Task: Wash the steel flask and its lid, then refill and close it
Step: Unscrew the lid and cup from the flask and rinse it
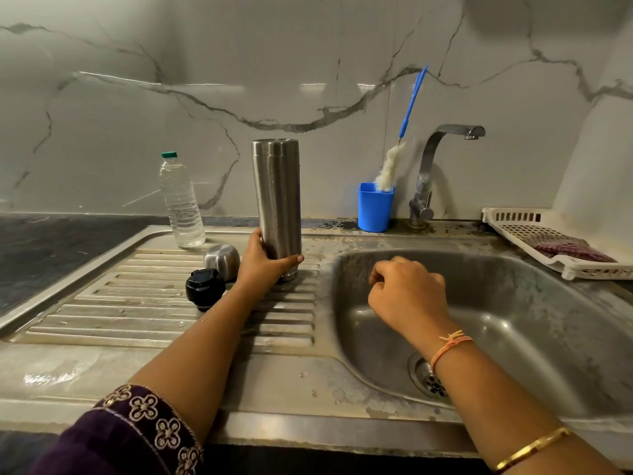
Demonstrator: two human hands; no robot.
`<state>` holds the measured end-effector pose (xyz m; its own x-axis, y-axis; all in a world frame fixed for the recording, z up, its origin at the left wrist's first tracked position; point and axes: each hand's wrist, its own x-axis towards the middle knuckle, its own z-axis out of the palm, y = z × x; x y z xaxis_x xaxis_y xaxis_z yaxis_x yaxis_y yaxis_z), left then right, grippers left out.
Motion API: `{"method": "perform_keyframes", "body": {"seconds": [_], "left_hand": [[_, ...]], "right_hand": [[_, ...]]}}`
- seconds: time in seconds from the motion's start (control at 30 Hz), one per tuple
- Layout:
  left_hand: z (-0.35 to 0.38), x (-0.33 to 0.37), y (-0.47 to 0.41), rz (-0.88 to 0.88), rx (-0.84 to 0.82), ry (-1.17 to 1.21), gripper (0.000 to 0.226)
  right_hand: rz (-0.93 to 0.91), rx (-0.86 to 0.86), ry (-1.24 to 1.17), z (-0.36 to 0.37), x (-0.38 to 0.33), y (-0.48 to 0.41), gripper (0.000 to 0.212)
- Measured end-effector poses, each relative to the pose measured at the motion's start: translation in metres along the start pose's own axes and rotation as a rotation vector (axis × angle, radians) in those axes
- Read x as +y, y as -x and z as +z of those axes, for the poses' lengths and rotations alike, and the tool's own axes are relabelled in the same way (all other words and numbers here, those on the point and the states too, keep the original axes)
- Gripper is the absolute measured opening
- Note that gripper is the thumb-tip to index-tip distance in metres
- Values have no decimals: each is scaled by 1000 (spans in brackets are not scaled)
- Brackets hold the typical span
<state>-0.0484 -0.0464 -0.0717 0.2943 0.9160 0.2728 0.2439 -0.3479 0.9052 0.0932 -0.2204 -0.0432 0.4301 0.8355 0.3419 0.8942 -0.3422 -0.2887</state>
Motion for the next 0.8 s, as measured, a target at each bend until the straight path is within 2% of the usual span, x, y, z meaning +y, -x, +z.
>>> {"method": "perform_keyframes", "body": {"seconds": [0.23,0.5,0.67,0.8], "left_hand": [[1,2,2,-8,-4,7,89],[2,6,9,-19,-1,40,116],[2,14,22,-87,61,-64,136],[3,26,44,-186,146,-107,131]], "right_hand": [[-5,2,6,0,1,0,17],[0,3,24,0,0,-1,17],[5,-1,28,0,2,-1,18],[11,0,33,1,4,-1,20]]}}
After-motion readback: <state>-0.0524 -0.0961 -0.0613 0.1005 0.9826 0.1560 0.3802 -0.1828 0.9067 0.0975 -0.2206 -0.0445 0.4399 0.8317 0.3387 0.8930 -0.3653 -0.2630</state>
